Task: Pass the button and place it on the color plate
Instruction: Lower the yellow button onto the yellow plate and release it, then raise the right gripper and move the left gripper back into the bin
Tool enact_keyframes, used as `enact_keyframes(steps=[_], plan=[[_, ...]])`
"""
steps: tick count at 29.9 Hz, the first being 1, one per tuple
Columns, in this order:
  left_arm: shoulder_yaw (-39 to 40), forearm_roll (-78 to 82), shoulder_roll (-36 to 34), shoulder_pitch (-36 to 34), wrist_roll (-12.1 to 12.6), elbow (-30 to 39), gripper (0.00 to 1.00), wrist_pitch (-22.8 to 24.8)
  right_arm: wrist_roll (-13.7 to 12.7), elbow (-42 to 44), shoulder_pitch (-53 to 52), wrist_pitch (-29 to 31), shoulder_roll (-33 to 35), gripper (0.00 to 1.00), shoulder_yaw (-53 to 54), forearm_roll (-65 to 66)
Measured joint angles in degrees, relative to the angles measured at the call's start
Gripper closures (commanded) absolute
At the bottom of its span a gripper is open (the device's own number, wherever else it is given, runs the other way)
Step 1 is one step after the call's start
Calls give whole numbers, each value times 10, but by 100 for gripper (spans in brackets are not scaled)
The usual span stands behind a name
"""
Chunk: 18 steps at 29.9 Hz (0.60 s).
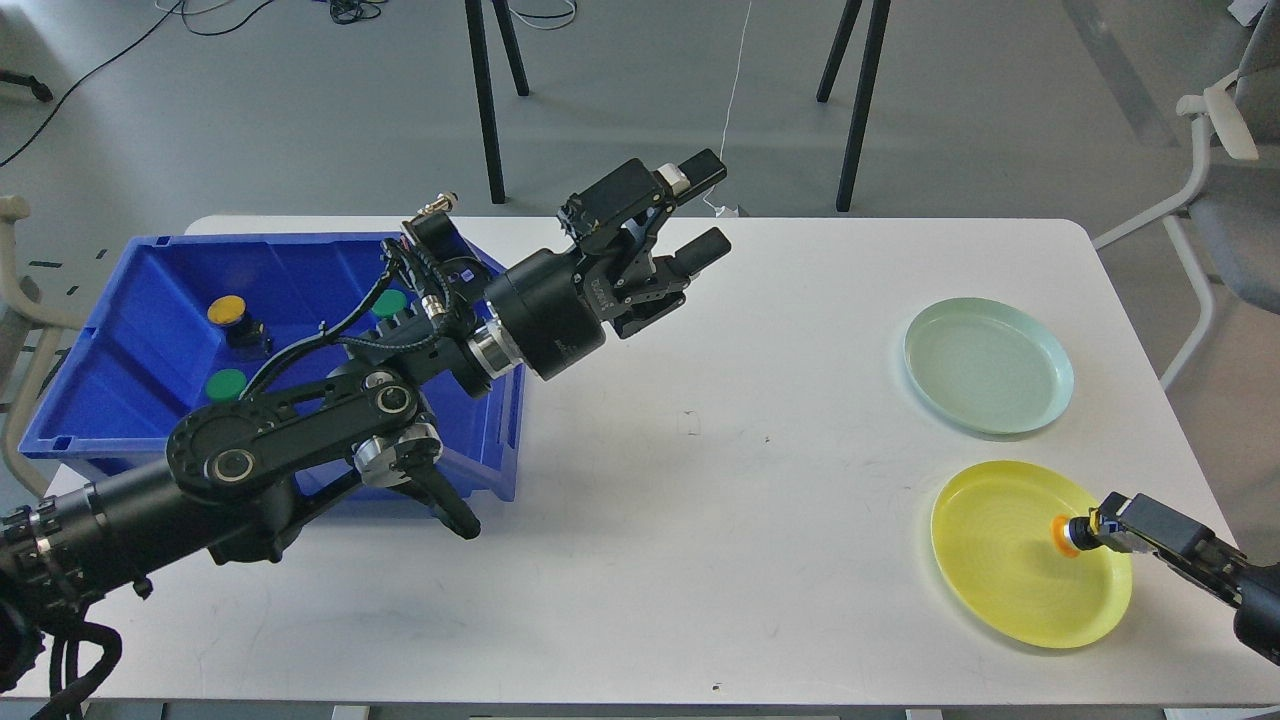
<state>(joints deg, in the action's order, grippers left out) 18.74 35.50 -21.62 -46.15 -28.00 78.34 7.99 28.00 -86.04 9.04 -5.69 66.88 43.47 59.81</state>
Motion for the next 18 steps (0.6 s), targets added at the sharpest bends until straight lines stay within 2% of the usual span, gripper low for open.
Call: enact_keyframes(steps=[7, 18], plan=[[0, 1, 0, 0, 0, 0, 6, 4, 0, -1, -1, -1, -9, 19, 1, -5], [1, 1, 1, 0, 0, -1, 4, 0, 0, -14, -14, 3, -17, 7, 16, -17]])
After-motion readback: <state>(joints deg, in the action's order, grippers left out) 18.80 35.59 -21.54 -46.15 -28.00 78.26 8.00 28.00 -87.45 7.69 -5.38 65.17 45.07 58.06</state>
